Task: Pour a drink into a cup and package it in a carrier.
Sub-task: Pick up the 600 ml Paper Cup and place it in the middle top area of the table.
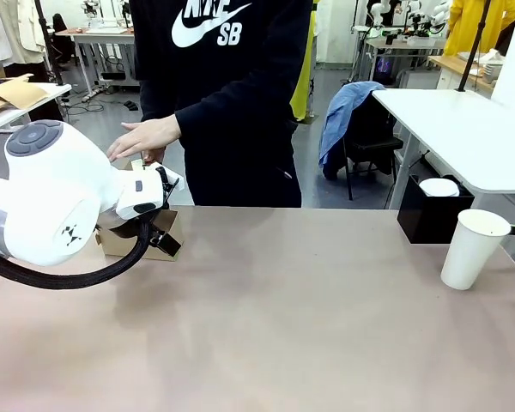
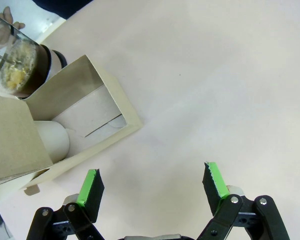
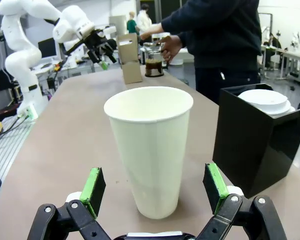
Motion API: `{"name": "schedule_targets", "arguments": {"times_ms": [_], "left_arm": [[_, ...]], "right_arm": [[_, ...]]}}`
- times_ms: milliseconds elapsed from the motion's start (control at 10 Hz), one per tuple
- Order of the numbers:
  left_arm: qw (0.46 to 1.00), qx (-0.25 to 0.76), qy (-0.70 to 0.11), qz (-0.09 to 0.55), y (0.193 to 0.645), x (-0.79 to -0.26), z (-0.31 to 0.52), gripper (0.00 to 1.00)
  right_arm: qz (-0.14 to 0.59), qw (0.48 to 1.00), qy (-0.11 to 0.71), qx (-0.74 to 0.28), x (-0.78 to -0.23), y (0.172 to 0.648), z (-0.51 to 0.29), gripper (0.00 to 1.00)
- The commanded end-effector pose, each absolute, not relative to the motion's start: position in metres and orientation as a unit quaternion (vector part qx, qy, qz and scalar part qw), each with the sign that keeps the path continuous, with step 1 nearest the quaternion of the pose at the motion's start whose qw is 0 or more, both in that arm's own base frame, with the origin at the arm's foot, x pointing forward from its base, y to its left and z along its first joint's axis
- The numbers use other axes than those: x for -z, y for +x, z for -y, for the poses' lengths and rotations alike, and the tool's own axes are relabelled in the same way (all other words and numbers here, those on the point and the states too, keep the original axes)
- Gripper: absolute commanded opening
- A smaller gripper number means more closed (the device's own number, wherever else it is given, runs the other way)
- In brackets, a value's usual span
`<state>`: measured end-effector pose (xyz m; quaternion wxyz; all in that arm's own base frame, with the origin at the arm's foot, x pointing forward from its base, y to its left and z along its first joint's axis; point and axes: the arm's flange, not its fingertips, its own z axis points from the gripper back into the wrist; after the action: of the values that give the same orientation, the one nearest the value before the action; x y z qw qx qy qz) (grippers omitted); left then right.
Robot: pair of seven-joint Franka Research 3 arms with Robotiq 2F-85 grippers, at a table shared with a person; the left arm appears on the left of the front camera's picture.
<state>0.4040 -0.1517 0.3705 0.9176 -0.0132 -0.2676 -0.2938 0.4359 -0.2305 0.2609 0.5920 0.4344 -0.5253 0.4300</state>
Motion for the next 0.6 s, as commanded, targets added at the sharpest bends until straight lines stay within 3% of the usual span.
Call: {"name": "schedule_targets", "arguments": {"times_ms": [0, 500], "left_arm": [[0.918, 0.293, -0.014, 0.267, 0.404, -0.37, 0.151, 1.0], [0.918, 0.293, -0.014, 0.267, 0.404, -0.37, 0.151, 1.0]], "right_arm": [[0.538, 0.588, 0.424, -0.429, -0.257, 0.435, 0.204, 1.0], [0.542, 0.589, 0.438, -0.409, -0.246, 0.436, 0.177, 1.0]]}}
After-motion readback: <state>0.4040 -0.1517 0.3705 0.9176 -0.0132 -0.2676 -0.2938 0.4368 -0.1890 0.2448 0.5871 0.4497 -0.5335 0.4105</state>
